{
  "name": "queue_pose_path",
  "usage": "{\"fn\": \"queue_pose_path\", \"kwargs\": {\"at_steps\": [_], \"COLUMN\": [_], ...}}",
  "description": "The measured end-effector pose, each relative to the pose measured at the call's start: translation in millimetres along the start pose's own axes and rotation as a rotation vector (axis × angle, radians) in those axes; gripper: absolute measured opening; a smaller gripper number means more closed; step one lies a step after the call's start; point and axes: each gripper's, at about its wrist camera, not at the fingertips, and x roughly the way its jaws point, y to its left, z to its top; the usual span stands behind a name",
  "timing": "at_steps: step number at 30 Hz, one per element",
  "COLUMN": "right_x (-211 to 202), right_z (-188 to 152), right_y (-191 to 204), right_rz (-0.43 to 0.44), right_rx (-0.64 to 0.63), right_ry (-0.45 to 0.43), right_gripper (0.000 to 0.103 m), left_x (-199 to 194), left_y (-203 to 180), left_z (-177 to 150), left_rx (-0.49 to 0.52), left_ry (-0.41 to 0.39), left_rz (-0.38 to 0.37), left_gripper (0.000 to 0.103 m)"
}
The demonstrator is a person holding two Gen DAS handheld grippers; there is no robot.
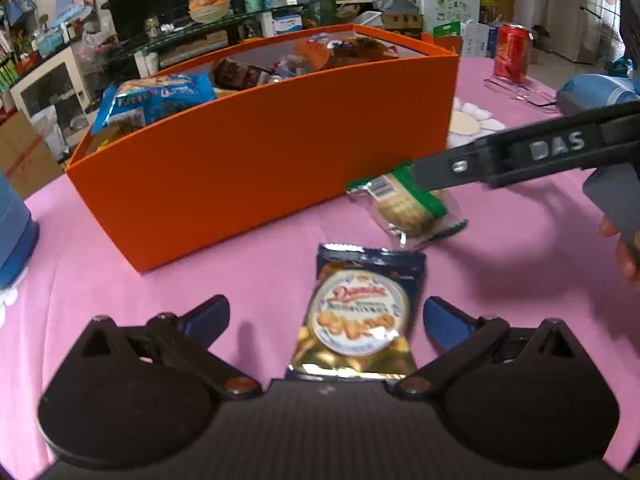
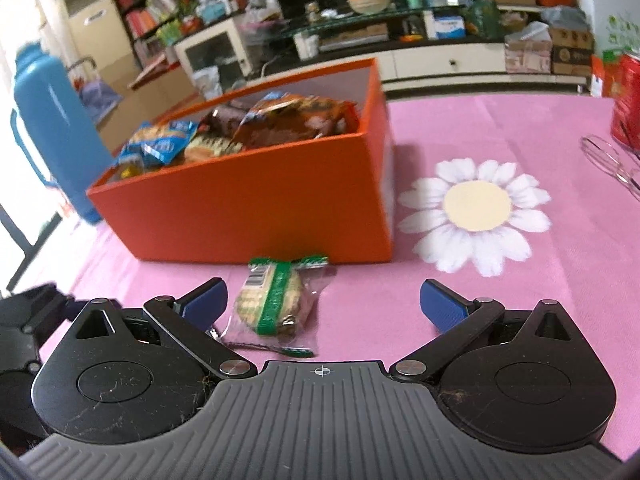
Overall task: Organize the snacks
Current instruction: 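Move the left tool to the Danisa butter cookie packet while the right tool reaches the green-banded biscuit packet, then close the left tool on the Danisa packet while the right tool grips the green-banded biscuit packet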
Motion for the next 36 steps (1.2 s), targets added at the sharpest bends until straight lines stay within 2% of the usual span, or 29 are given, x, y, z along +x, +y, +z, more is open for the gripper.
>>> {"fn": "queue_pose_path", "kwargs": {"at_steps": [2, 7, 10, 14, 21, 25, 30, 36], "right_x": [12, 45, 41, 32, 9, 2, -3, 12], "right_z": [3, 2, 2, 3, -9, -17, -16, -18], "right_y": [12, 27, 11, -5, -26, -33, -25, -9], "right_rz": [-0.011, -0.092, -0.081, -0.131, -0.164, -0.236, -0.136, -0.206], "right_rx": [-0.035, -0.149, -0.050, 0.005, 0.017, -0.047, -0.050, -0.151], "right_ry": [-0.006, 0.025, 0.026, 0.037, 0.048, 0.071, 0.053, 0.081], "right_gripper": [0.097, 0.097, 0.097, 0.097, 0.097, 0.097, 0.097, 0.097], "left_x": [2, 9, 8, 5, 2, 4, 5, 18], "left_y": [-3, -9, -10, -12, -7, 0, -1, 6], "left_z": [1, 1, 0, -1, -7, -7, -4, 1], "left_rx": [-0.008, -0.046, 0.000, 0.026, -0.014, -0.067, -0.034, -0.073], "left_ry": [-0.016, -0.008, -0.010, -0.005, 0.000, 0.012, -0.015, -0.014], "left_rz": [0.020, 0.000, 0.029, 0.038, 0.021, 0.000, 0.005, -0.041], "left_gripper": [0.102, 0.102, 0.102, 0.102, 0.102, 0.102, 0.102, 0.102]}}
